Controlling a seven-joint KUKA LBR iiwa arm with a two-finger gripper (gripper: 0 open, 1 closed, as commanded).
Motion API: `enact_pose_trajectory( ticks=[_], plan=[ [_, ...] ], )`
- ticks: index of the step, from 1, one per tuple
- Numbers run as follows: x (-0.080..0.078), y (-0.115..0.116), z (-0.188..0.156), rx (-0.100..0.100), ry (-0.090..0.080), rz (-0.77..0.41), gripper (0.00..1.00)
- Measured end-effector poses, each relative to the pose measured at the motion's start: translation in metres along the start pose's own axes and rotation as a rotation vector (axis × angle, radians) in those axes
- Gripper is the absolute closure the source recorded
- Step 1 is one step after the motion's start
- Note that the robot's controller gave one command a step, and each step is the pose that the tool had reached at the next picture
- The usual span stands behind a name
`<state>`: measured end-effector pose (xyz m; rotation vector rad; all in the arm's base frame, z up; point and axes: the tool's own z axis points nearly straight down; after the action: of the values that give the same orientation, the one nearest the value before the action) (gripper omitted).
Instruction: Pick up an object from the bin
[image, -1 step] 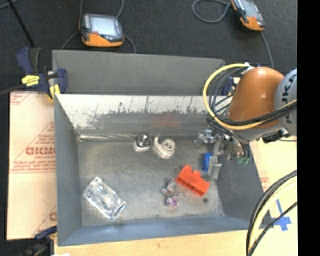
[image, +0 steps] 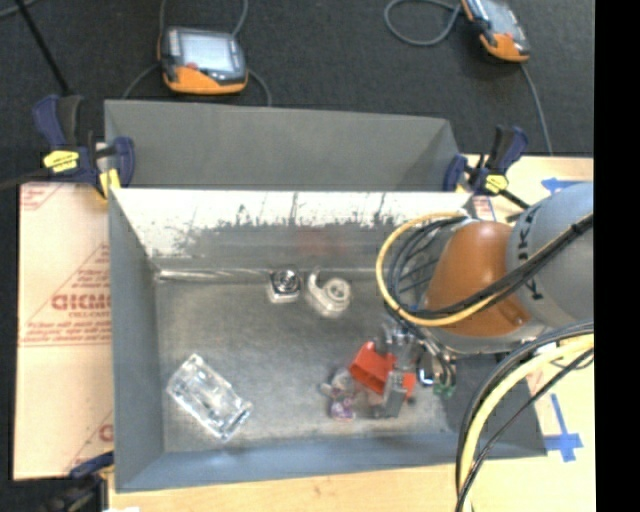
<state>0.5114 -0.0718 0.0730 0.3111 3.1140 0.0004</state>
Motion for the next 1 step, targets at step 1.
enact_pose_trajectory(
  ticks=[1],
  plan=[
    [-0.0033,-0.0004,-0.0044,0.001,-0.007,-0.005,1.0]
  ],
)
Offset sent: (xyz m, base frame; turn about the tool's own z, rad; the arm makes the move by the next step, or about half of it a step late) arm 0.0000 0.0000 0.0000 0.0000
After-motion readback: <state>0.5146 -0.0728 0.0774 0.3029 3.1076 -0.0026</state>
